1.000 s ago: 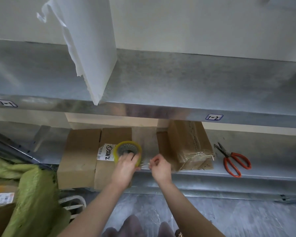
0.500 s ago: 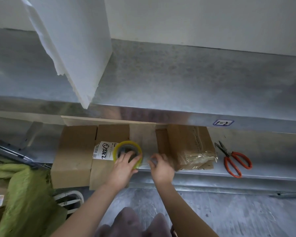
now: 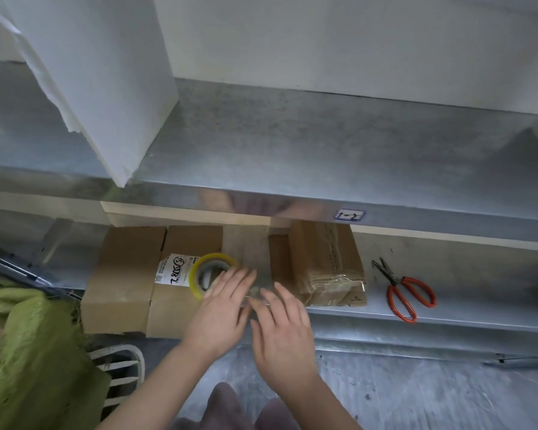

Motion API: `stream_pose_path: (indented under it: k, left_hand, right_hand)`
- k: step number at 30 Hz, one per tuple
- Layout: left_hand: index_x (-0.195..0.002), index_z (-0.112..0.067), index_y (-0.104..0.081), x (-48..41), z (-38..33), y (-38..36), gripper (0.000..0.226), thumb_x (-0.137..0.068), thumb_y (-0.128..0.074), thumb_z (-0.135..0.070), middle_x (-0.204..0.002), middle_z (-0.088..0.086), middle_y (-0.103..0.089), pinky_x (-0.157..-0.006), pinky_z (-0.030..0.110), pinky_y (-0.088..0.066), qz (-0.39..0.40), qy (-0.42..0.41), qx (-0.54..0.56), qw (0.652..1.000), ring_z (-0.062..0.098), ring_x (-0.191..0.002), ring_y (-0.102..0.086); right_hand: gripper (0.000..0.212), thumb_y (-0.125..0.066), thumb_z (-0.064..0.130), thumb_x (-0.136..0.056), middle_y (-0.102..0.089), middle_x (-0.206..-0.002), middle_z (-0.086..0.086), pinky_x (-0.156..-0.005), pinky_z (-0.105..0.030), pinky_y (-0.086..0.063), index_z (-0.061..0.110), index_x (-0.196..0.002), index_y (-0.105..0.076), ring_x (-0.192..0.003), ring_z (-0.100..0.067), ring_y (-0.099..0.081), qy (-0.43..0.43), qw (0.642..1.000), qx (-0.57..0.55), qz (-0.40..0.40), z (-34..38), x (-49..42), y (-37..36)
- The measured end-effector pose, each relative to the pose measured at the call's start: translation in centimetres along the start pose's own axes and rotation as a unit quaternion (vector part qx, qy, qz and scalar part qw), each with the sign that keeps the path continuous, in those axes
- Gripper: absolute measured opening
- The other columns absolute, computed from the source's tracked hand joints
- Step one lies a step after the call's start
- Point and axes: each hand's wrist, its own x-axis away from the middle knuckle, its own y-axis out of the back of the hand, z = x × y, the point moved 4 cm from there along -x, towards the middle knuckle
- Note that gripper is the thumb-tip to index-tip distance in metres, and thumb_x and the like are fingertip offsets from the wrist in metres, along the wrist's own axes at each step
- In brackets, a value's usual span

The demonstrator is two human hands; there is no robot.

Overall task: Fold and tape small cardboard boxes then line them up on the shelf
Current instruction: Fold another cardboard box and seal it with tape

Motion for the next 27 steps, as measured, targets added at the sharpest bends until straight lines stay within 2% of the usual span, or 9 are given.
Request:
stream_pose_path:
  k: [2, 5, 8, 12, 14, 16, 20, 23, 27]
  left_hand:
    - [-0.149, -0.021, -0.035, 0.0, -3.2, 0.0, 0.053, -0.098, -0.045, -0.027, -0.155, -0.009, -0.028, -0.118, 0.020, 0.007, -0.007, -0.012, 0.006, 1.000, 0.003, -0.146, -0.005]
    - [-0.150, -0.021, -0.034, -0.7, -7.3, -0.6, 0.052, -0.099, -0.042, -0.030, -0.157, -0.008, -0.027, -0.120, 0.025, 0.001, -0.021, 0.001, 0.006, 1.000, 0.005, -0.147, -0.007]
    - [-0.151, -0.023, -0.029, -1.8, -10.3, -1.4, 0.054, -0.101, -0.037, -0.038, -0.158, -0.009, -0.025, -0.119, 0.025, 0.004, -0.027, 0.017, -0.011, 0.999, 0.006, -0.147, -0.005]
    - [-0.151, -0.022, -0.031, -2.9, -12.4, -2.3, 0.056, -0.100, -0.036, -0.046, -0.157, -0.007, -0.029, -0.117, 0.028, 0.005, -0.033, 0.036, -0.038, 0.998, 0.011, -0.147, -0.013]
    - [-0.151, -0.023, -0.029, -3.0, -12.5, -2.8, 0.058, -0.099, -0.035, -0.049, -0.157, -0.007, -0.028, -0.116, 0.027, 0.007, -0.031, 0.055, -0.050, 0.997, 0.012, -0.147, -0.014]
    - [-0.151, -0.022, -0.029, -3.0, -12.3, -3.3, 0.060, -0.099, -0.031, -0.052, -0.157, -0.006, -0.029, -0.117, 0.027, 0.002, -0.027, 0.068, -0.065, 0.995, 0.013, -0.147, -0.016]
    - [-0.150, -0.020, -0.032, -2.9, -12.0, -4.3, 0.069, -0.094, -0.016, -0.057, -0.155, -0.005, -0.033, -0.120, 0.033, -0.011, -0.023, 0.102, -0.075, 0.992, 0.015, -0.146, -0.021]
    - [-0.151, -0.022, -0.029, -2.8, -11.8, -5.0, 0.071, -0.092, -0.012, -0.058, -0.155, -0.006, -0.033, -0.121, 0.035, -0.015, -0.026, 0.125, -0.080, 0.989, 0.014, -0.146, -0.021]
    - [-0.151, -0.024, -0.029, -3.0, -11.8, -5.5, 0.064, -0.096, -0.023, -0.057, -0.154, -0.007, -0.033, -0.119, 0.035, -0.016, -0.042, 0.154, -0.047, 0.986, 0.011, -0.145, -0.022]
  right_hand:
    - [0.037, -0.045, 0.028, -0.093, -0.060, -0.130, -0.001, -0.109, -0.043, -0.032, 0.019, -0.122, -0.066, -0.132, -0.025, -0.048, -0.008, 1.000, 0.017, -0.022, -1.4, 0.8, 2.3]
    - [0.040, -0.045, 0.032, -0.094, -0.060, -0.134, -0.001, -0.111, -0.046, -0.030, 0.019, -0.126, -0.064, -0.134, -0.025, -0.046, -0.030, 0.999, 0.028, -0.028, -4.7, 1.5, 4.9]
    - [0.042, -0.046, 0.033, -0.094, -0.059, -0.134, -0.003, -0.111, -0.049, -0.033, 0.016, -0.128, -0.063, -0.133, -0.026, -0.048, -0.043, 0.998, 0.033, -0.017, -8.5, 1.8, 6.4]
    - [0.041, -0.060, 0.030, -0.088, -0.062, -0.130, -0.005, -0.106, -0.051, -0.042, 0.016, -0.126, -0.064, -0.125, -0.029, -0.055, -0.061, 0.997, 0.044, -0.016, -13.1, 1.5, 7.8]
    - [0.042, -0.068, 0.029, -0.086, -0.062, -0.129, -0.006, -0.105, -0.050, -0.043, 0.017, -0.127, -0.064, -0.123, -0.030, -0.055, -0.068, 0.997, 0.043, -0.007, -15.0, 1.2, 8.2]
    - [0.046, -0.071, 0.029, -0.085, -0.062, -0.130, -0.007, -0.105, -0.050, -0.042, 0.017, -0.128, -0.063, -0.126, -0.031, -0.053, -0.076, 0.996, 0.038, 0.011, -16.7, 0.8, 8.3]
    - [0.047, -0.065, 0.034, -0.089, -0.060, -0.133, -0.008, -0.107, -0.051, -0.039, 0.018, -0.133, -0.058, -0.130, -0.033, -0.049, -0.078, 0.996, 0.020, 0.042, -19.2, 0.1, 7.9]
    - [0.051, -0.050, 0.044, -0.096, -0.051, -0.144, -0.002, -0.115, -0.044, -0.028, 0.025, -0.143, -0.046, -0.140, -0.027, -0.036, -0.086, 0.992, 0.019, 0.095, -20.6, -0.1, 7.0]
    - [0.055, -0.037, 0.054, -0.098, -0.043, -0.150, 0.002, -0.116, -0.039, -0.021, 0.031, -0.147, -0.037, -0.144, -0.022, -0.028, -0.091, 0.987, 0.026, 0.126, -22.0, -0.3, 6.3]
